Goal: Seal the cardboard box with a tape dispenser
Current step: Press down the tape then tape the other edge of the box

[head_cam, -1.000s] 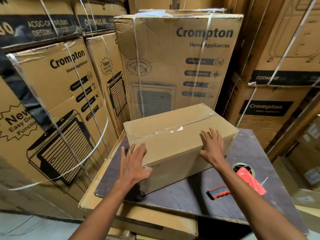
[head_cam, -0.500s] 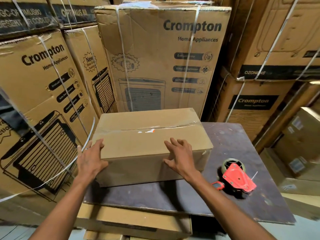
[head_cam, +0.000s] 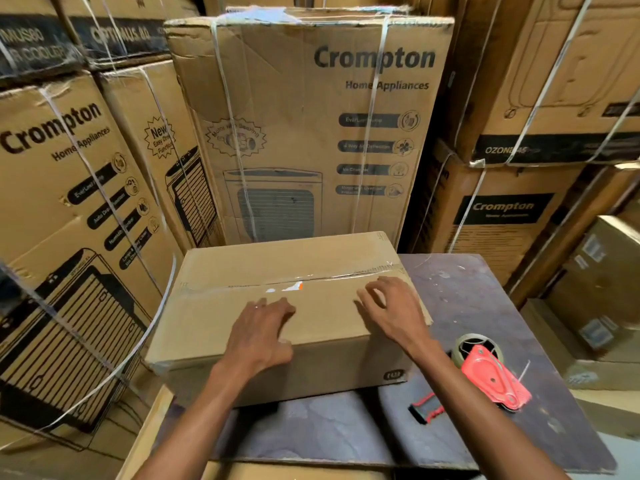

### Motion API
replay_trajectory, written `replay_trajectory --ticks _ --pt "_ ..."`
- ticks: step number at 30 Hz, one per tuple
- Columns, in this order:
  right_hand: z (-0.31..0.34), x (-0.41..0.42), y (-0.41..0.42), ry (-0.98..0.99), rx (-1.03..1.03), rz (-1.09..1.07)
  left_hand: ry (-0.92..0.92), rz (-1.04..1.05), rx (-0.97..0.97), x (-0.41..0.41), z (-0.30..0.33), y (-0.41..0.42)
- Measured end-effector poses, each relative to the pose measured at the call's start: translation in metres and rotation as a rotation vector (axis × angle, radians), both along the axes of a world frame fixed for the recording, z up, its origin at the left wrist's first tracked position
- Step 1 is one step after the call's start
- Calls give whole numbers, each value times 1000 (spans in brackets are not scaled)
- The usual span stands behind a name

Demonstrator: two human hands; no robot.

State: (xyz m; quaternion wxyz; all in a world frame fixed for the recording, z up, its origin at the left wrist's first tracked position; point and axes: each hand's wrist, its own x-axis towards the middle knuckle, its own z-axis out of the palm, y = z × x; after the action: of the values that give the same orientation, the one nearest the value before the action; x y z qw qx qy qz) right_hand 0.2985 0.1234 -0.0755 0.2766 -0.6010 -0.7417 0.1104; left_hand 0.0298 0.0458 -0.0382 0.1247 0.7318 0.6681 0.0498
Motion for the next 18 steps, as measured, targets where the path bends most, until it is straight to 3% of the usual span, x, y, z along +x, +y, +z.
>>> replay_trajectory --ticks 6,12,18 --pt "-6 2 3 -271 -140 -71 -114 -252 -19 50 -19 50" --pt "4 1 14 -397 -192 -93 -8 -327 65 81 -41 100" --pt "1 -8 14 -258 -334 -263 46 -324 111 95 -50 107"
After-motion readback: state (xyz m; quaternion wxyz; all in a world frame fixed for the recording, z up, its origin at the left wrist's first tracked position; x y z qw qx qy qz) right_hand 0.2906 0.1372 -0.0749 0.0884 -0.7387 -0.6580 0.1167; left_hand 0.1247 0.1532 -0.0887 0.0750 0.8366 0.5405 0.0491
